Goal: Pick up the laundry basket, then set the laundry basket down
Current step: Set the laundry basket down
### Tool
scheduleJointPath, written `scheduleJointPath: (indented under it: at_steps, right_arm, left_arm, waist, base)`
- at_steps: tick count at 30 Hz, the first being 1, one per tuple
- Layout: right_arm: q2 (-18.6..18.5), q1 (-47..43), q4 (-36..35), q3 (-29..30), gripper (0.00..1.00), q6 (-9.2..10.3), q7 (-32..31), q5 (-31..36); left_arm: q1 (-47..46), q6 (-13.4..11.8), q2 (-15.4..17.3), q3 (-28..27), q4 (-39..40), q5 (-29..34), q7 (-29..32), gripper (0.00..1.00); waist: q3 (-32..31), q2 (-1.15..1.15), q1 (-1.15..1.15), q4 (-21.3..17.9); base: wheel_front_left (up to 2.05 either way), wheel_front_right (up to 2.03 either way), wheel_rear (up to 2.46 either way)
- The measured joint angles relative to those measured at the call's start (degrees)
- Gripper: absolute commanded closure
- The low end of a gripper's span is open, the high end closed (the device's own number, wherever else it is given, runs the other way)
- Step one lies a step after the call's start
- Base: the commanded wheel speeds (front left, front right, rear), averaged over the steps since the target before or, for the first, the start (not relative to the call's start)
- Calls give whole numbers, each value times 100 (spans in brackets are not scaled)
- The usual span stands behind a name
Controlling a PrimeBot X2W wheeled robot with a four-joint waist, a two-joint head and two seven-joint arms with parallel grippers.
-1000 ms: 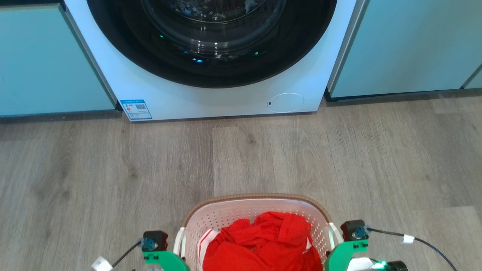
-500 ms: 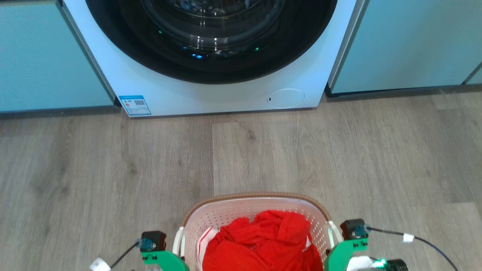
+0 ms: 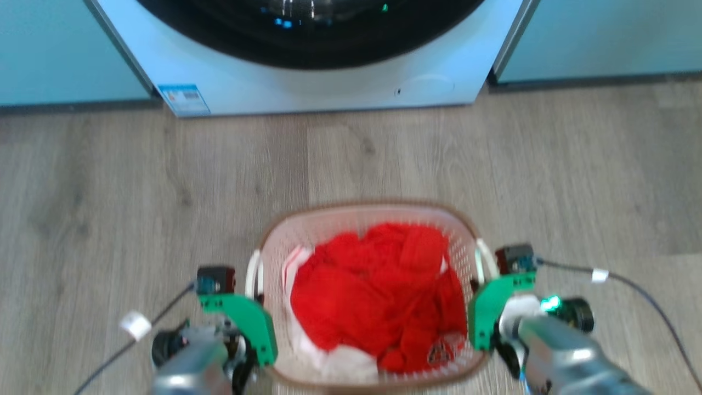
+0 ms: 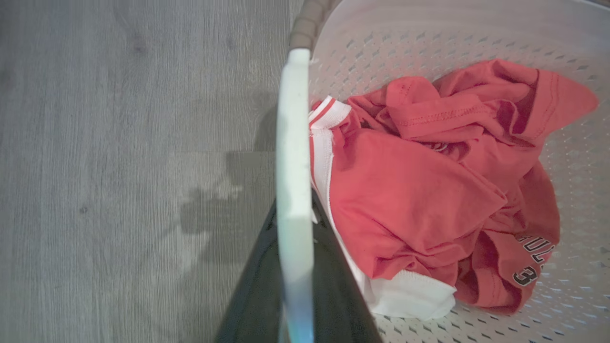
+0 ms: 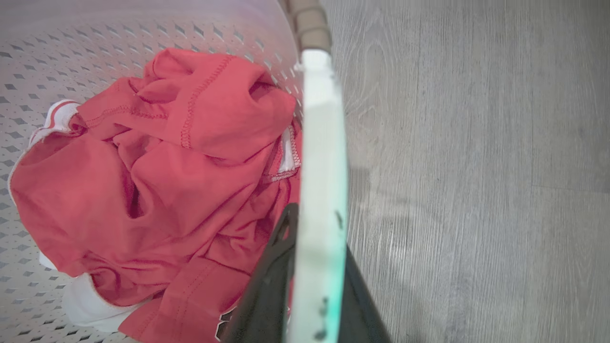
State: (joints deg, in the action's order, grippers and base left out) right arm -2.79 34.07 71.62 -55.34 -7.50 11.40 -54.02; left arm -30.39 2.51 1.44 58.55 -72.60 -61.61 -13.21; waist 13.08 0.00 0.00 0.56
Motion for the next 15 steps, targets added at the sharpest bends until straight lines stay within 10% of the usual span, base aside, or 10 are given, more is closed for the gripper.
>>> scheduleJointPath:
  at_steps: [15]
  right_arm:
    - [-49,1847,260,339,100,0,240,448]
  left_arm:
    - [-1769,-207,33,-243,176,425,-100,100]
  waist:
    - [1914,0,2,137]
  base:
    - [0,0,0]
